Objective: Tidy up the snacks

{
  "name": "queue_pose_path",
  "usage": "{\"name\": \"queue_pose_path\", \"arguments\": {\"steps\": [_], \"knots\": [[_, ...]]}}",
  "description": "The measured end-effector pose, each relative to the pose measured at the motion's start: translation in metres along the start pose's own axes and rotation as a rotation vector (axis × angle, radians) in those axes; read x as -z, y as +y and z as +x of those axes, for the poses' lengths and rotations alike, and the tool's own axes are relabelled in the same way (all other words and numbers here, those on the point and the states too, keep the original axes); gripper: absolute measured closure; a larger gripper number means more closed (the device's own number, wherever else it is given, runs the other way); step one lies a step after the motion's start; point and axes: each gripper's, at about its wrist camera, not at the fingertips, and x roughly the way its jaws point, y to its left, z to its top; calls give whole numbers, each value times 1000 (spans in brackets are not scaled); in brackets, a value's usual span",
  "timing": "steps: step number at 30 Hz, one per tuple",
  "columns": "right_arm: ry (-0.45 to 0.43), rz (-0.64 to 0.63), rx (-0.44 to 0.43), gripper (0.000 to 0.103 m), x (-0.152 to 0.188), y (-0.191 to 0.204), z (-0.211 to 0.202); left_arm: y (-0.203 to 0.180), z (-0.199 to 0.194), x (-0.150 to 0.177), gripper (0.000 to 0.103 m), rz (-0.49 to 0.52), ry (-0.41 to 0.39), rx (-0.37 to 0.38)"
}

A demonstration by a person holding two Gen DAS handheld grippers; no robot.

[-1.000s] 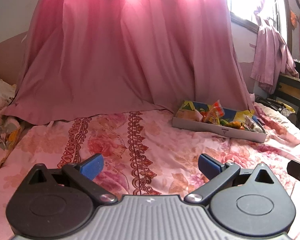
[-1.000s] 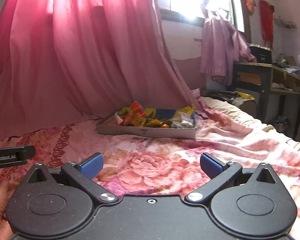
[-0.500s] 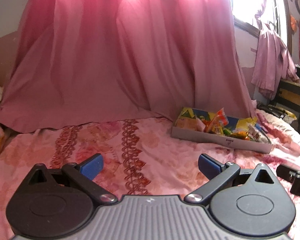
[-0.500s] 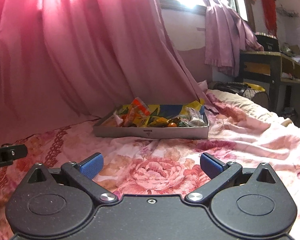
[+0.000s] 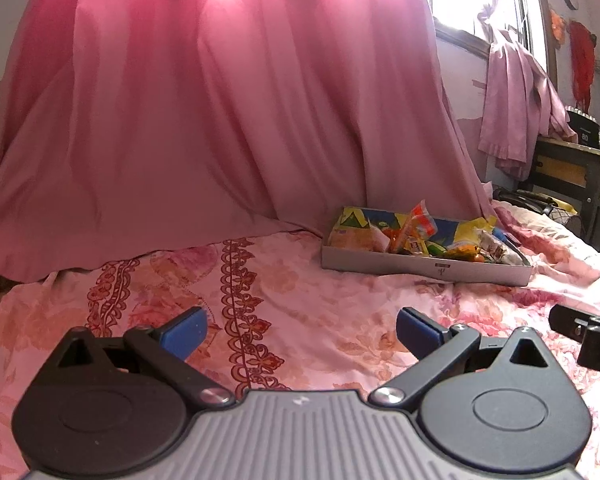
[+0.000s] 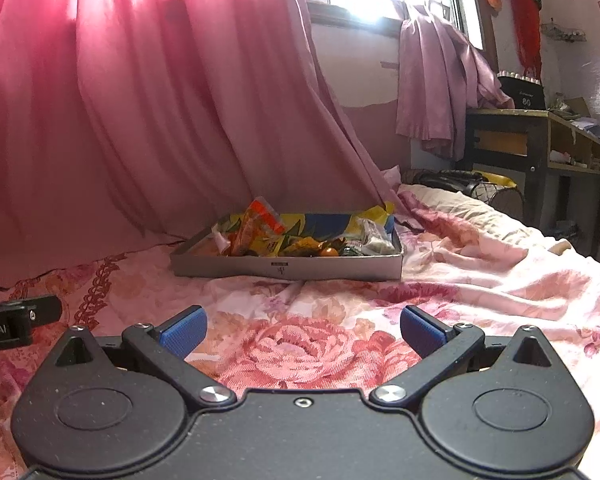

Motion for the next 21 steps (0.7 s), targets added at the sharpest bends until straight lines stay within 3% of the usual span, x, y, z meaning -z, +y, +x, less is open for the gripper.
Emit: {"name": "queue_pose_path", "arguments": {"steps": [21], "knots": [[-8,-17,-8,1,2,3,-4,0,-4,3,0,-12,10,-6]]}}
